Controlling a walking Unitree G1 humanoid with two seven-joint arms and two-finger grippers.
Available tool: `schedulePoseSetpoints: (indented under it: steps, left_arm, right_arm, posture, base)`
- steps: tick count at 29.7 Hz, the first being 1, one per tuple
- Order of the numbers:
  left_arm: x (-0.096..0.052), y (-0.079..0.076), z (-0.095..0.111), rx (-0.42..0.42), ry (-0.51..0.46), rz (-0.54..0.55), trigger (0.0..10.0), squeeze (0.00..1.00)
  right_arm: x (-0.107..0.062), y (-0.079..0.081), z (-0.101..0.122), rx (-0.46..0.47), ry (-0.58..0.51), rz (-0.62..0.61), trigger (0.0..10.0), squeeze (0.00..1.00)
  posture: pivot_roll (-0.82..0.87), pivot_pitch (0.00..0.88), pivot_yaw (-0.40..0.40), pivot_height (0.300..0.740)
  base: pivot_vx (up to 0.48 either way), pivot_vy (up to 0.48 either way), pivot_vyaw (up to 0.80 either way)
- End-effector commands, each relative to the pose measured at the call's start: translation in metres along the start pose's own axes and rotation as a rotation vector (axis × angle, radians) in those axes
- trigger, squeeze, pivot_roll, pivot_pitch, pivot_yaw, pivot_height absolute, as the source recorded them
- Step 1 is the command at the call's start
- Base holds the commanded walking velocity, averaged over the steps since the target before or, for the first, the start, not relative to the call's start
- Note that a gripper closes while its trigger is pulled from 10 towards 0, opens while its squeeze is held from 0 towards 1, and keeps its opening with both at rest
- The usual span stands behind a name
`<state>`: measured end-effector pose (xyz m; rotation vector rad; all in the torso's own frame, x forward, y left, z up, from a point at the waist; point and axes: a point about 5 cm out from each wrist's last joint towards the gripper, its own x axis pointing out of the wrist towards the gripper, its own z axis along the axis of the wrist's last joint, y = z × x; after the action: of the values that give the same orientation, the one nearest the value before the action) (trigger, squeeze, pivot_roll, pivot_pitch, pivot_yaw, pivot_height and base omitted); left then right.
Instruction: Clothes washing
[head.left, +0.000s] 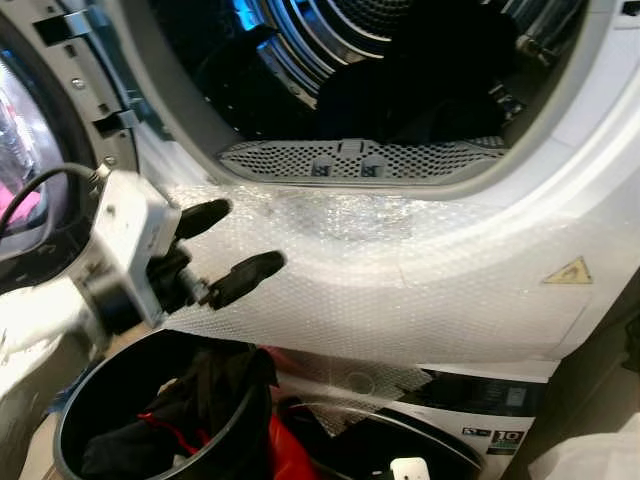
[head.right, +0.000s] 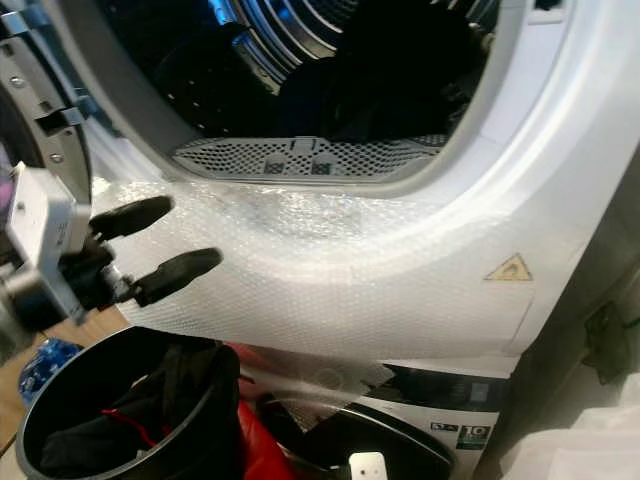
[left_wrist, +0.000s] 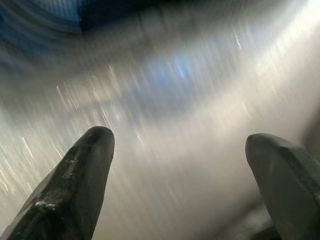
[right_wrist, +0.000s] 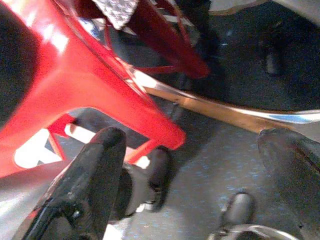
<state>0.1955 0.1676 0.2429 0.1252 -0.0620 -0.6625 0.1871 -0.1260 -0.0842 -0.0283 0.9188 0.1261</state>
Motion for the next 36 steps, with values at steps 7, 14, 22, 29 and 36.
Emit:
schedulePoseSetpoints:
  steps: [7, 14, 22, 29, 36]
  left_arm:
    - [-0.045, 0.007, -0.067, -0.101, 0.234, 0.453, 10.0, 0.0]
    - [-0.076, 0.018, -0.12, -0.244, 0.389, 0.779, 10.0, 1.0]
    - [-0.102, 0.04, -0.144, -0.273, 0.49, 1.014, 10.0, 1.0]
    - [-0.116, 0.062, -0.143, -0.229, 0.564, 0.992, 10.0, 1.0]
    - [-0.109, 0.082, -0.136, -0.154, 0.588, 0.794, 10.0, 1.0]
  right_arm:
    - [0.0, -0.004, -0.001, -0.025, 0.017, -0.004, 10.0, 0.0]
    - [-0.001, -0.007, -0.003, -0.032, 0.026, -0.005, 10.0, 0.0]
    - [-0.001, -0.016, -0.003, -0.066, 0.034, 0.007, 10.0, 0.0]
    - [-0.001, -0.024, 0.002, -0.102, 0.028, 0.012, 10.0, 0.0]
    - [-0.001, -0.03, 0.005, -0.152, 0.034, 0.028, 10.0, 0.0]
  posture:
    - [0.35, 0.0, 0.123, 0.74]
    - [0.35, 0.0, 0.099, 0.74]
    - [0.35, 0.0, 0.046, 0.74]
    - [0.35, 0.0, 0.005, 0.74]
    - [0.36, 0.0, -0.035, 0.74]
  base:
    - [0.0, 0.0, 0.0]
    - [0.0, 0.0, 0.0]
    - [0.0, 0.0, 0.0]
    - [0.0, 0.0, 0.0]
    - [0.0, 0.0, 0.0]
